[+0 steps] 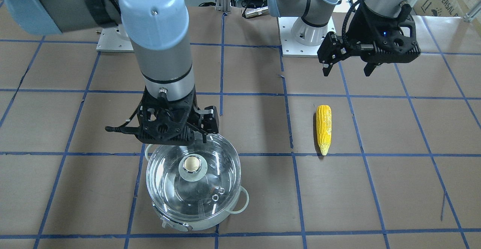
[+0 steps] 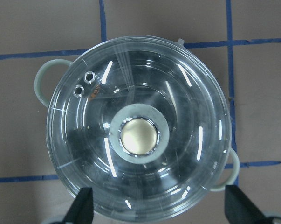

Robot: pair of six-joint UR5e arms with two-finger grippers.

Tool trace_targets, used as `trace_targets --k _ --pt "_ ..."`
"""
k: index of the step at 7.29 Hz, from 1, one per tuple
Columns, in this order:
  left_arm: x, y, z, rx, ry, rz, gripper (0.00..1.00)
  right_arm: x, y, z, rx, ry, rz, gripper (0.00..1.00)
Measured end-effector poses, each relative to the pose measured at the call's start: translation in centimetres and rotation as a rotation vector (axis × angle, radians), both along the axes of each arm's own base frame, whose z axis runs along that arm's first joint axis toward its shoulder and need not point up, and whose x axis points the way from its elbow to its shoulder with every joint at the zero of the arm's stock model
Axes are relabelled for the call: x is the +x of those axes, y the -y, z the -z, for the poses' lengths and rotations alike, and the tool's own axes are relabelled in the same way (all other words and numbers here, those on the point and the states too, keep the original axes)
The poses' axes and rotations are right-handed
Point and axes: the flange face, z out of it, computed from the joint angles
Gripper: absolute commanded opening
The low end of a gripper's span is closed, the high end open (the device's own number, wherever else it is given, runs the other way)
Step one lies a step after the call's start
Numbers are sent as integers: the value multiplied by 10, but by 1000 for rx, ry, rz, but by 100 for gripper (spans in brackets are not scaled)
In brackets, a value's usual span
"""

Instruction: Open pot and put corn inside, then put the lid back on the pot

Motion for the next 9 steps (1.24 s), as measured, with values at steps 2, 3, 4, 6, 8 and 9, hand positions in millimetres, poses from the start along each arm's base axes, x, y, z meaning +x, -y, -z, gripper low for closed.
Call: trace_targets --k 2,3,4,6,8,9 --pt "0 0 0 -1 0 1 100 3 4 46 -17 10 2 98" --pt "0 0 0 -1 0 1 100 -2 6 57 -37 15 7 98" --pt "0 0 0 0 -1 1 100 -4 8 61 -46 17 10 97" --pt "0 0 0 0 -1 1 100 -4 11 66 -49 18 12 96" --pt "0 -1 1 2 0 1 100 -2 18 72 -47 13 13 95" --pt "0 -1 1 3 0 1 100 0 20 77 -42 10 12 91"
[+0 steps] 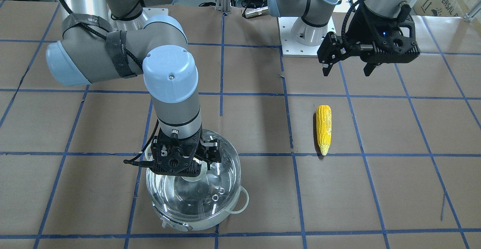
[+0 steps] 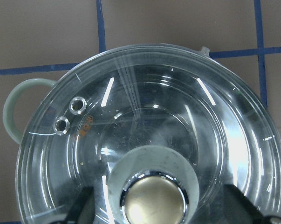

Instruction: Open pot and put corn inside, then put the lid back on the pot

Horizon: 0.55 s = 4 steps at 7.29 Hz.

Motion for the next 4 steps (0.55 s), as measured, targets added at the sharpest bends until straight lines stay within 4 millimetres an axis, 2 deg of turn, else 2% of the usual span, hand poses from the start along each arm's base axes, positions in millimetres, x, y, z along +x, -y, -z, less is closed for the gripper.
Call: trace_targets --k 1,4 --pt "0 0 0 1 -1 1 100 1 1 4 5 -2 0 86" --pt "0 -1 2 5 -2 1 100 1 3 6 10 -3 -2 48"
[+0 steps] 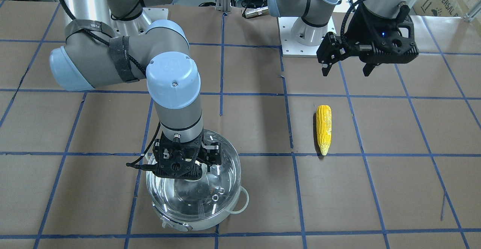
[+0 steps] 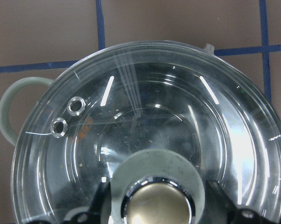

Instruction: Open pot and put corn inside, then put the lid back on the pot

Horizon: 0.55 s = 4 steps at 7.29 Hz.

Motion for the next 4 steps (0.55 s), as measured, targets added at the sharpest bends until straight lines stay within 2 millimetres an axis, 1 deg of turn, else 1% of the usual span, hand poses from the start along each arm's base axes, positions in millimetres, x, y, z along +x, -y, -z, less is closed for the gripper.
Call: trace_targets --k 1,2,4 --pt "0 0 0 0 0 0 100 0 0 0 3 0 -1 41" --pt "0 0 0 0 0 1 100 0 -1 -1 5 0 -1 38" --pt "0 0 -1 -1 0 0 100 -1 -3 -4 13 -2 -1 36"
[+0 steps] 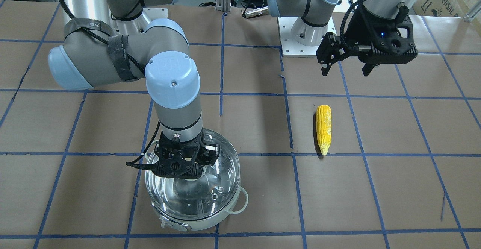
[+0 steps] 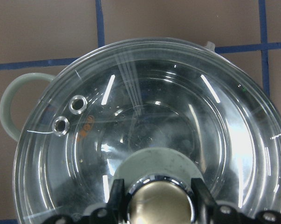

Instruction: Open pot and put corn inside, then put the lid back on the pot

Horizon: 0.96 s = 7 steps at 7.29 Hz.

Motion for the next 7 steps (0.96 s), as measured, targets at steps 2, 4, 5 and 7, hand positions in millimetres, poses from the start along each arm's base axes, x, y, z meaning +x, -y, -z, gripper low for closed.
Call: trace_targets --k 2,4,5,7 --pt "1 1 -2 -3 4 -1 100 -2 -5 -23 36 -9 2 33" --pt "1 1 2 5 3 4 100 -9 -12 -77 67 -13 8 33" --pt "1 1 12 24 0 8 100 -17 -16 -104 74 -13 14 32" --pt "14 3 75 97 -8 55 100 -64 -31 -159 74 -10 38 32"
